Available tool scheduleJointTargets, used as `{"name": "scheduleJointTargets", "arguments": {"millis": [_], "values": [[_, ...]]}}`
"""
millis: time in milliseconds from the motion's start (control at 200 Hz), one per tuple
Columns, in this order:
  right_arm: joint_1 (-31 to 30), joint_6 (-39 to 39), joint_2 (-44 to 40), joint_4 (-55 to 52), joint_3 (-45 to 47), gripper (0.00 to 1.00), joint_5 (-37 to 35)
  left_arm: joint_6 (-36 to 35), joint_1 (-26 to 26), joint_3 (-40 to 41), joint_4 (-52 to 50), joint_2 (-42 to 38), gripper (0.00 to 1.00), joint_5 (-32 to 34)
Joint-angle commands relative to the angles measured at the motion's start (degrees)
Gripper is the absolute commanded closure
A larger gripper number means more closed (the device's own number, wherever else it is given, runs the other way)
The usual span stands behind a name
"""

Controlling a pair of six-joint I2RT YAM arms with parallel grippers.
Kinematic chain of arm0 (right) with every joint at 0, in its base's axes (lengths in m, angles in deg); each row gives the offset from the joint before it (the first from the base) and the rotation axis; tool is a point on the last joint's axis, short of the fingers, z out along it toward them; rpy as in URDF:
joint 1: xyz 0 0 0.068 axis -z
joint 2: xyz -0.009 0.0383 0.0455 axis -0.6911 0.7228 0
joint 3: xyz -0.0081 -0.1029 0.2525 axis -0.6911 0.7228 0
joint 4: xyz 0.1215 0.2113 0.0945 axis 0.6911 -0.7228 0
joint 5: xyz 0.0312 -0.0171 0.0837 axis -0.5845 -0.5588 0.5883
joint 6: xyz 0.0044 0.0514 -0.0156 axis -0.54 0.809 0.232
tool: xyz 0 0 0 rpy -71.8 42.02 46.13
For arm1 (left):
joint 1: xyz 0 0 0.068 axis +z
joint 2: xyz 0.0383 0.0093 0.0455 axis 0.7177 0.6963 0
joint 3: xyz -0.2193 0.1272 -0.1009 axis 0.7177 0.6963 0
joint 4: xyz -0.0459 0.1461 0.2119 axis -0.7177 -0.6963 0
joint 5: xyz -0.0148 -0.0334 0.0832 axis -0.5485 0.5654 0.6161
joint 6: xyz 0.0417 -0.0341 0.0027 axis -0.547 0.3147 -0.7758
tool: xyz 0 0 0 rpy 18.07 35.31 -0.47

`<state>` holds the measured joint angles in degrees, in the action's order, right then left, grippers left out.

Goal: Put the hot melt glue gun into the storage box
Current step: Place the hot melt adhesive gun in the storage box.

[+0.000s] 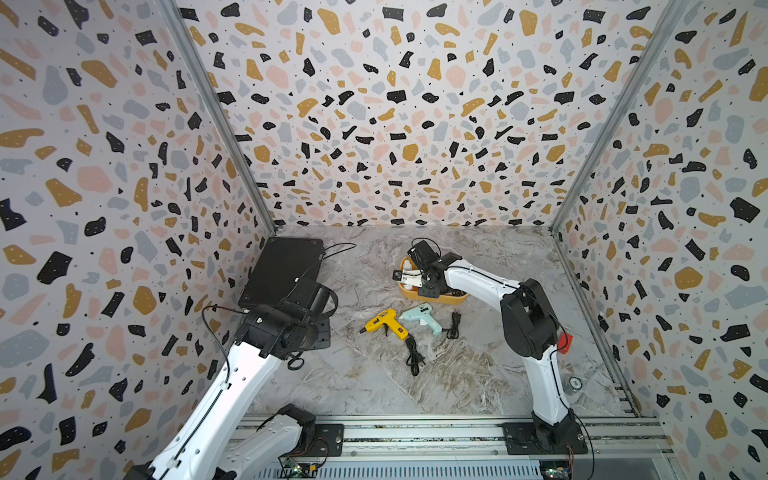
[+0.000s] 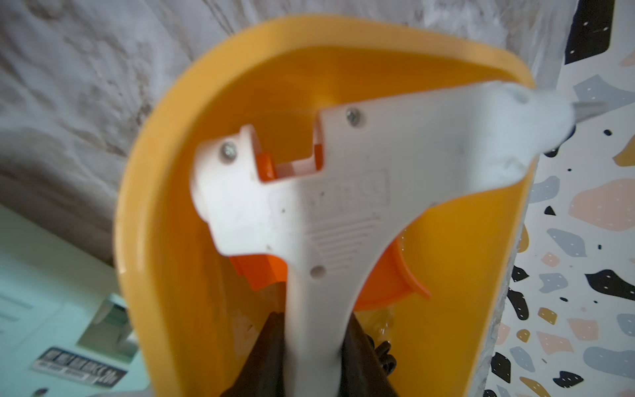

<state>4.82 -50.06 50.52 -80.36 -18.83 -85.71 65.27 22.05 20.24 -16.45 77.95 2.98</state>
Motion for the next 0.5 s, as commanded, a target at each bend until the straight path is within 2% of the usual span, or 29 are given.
{"name": "scheduleJointTargets", "arguments": {"millis": [0,185,265,360,496], "values": [[0.05,-0.24,-1.68,-3.97,-0.36,1.00,1.83,-0.89,-0.27,-1.34,0.52,-0.15,0.57,0.91],[0.16,-0.25,-0.70,-5.02,-0.91,1.00,1.51,-0.90,-0.27,-1.26,0.38,-0.35,0.55,1.25],[0.22,0.10,-0.14,-5.81,-2.13,0.94,1.44,-0.98,-0.27,-1.31,0.46,-0.25,0.53,1.30],[0.22,0.58,0.45,-6.88,-3.95,0.79,1.44,-1.10,-0.26,-1.39,0.45,-0.19,0.51,1.37],[0.53,2.36,1.08,-7.99,-5.76,0.75,1.48,-1.57,-0.28,-1.48,0.52,-0.03,0.51,1.61]]}}
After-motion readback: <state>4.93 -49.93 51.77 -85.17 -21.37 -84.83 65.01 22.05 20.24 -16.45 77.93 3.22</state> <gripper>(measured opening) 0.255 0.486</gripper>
